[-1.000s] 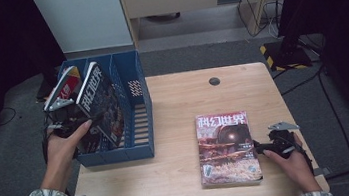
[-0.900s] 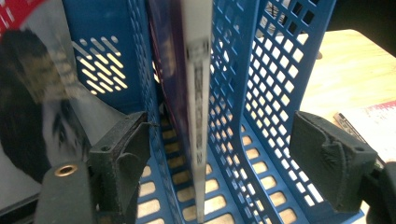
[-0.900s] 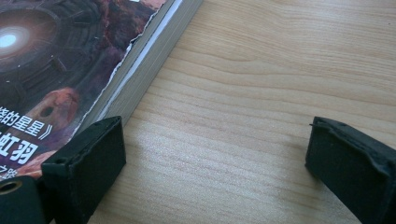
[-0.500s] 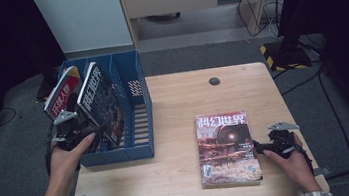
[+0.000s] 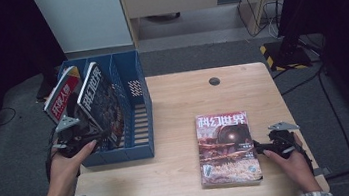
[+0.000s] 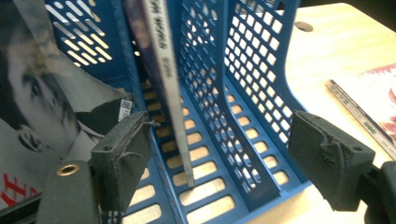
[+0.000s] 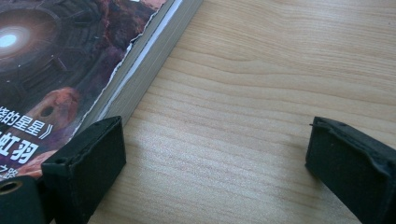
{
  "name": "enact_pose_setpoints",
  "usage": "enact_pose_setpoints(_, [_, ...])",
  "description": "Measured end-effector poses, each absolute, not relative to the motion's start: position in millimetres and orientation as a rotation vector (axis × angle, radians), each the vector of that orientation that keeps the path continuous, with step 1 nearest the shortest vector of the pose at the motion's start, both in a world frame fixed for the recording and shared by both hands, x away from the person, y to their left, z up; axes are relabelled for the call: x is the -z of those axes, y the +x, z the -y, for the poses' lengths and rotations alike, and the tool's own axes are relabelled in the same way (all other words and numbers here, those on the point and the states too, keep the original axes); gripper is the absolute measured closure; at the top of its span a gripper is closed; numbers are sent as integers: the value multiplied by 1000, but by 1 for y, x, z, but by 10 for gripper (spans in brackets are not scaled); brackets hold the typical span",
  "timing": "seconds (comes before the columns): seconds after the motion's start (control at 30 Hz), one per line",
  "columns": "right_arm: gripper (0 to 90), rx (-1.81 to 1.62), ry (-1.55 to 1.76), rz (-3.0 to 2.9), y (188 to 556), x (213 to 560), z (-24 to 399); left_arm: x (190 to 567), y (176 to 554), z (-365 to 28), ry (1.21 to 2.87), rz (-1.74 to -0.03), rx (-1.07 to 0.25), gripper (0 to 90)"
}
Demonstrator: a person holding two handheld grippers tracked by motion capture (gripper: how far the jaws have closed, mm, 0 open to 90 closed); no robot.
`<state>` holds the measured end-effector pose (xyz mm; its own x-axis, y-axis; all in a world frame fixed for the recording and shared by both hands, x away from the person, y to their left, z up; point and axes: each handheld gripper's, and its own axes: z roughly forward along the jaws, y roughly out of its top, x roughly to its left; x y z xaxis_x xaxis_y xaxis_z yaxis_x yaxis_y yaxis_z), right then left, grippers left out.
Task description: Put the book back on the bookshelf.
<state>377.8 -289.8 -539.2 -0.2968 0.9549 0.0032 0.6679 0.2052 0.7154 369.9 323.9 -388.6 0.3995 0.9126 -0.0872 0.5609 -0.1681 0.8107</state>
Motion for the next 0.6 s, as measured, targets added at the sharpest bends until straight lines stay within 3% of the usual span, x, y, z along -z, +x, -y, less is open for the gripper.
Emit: enact_pose_setpoints(0.6, [34,-897,1504,-2070,378,538,294,393,358,-299,1873,-1177,-490,197])
